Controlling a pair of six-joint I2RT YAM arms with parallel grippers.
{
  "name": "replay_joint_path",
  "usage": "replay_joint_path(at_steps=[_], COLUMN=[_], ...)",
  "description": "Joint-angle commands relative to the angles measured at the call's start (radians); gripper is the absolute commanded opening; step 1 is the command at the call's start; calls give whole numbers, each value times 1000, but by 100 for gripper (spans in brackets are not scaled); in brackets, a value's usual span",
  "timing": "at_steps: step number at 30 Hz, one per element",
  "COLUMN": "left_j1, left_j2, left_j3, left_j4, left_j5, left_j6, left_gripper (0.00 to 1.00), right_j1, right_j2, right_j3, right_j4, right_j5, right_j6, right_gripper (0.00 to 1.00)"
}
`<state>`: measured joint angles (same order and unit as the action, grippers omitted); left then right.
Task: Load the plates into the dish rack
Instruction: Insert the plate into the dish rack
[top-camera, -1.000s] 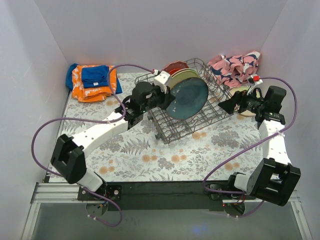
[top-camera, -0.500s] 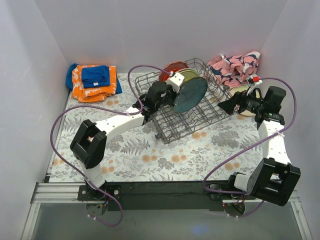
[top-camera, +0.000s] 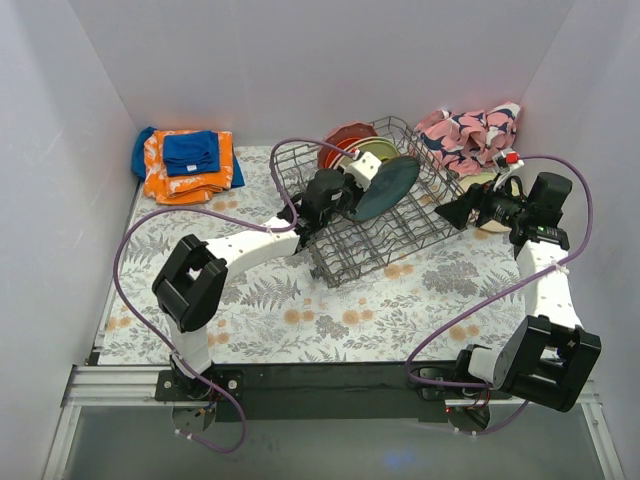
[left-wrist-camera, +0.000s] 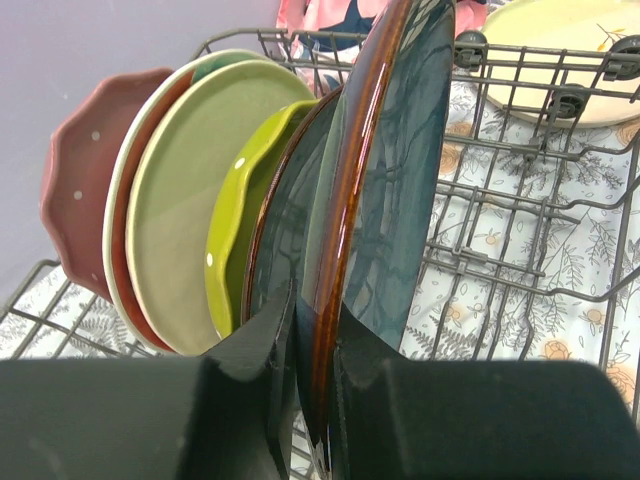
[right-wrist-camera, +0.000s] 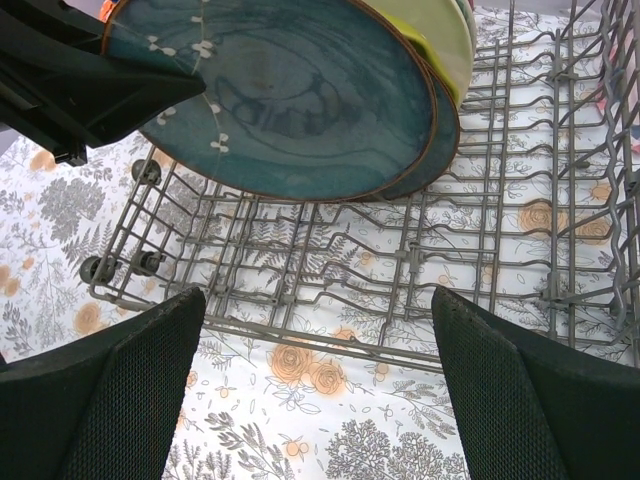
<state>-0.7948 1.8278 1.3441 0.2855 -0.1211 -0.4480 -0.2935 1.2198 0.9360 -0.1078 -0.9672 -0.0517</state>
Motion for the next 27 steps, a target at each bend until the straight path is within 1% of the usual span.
replay_joint_path(at_steps=[1,12,27], left_j1=[-6,-9,-12], left_j2=[-25,27,59], left_j3=[81,98,82], left_j4=[236,251,225], left_j5=[-28,-57,-37], left_j6=[51,101,65], left_gripper=[0,0,0], right_j1=[-3,-1,-2], right_j2=[9,17,15], right_j3=[0,1,1], right_j4=[31,33,31], right_j5=[-27,-28,-25], right_j6=[9,9,9], right_gripper=[98,98,98])
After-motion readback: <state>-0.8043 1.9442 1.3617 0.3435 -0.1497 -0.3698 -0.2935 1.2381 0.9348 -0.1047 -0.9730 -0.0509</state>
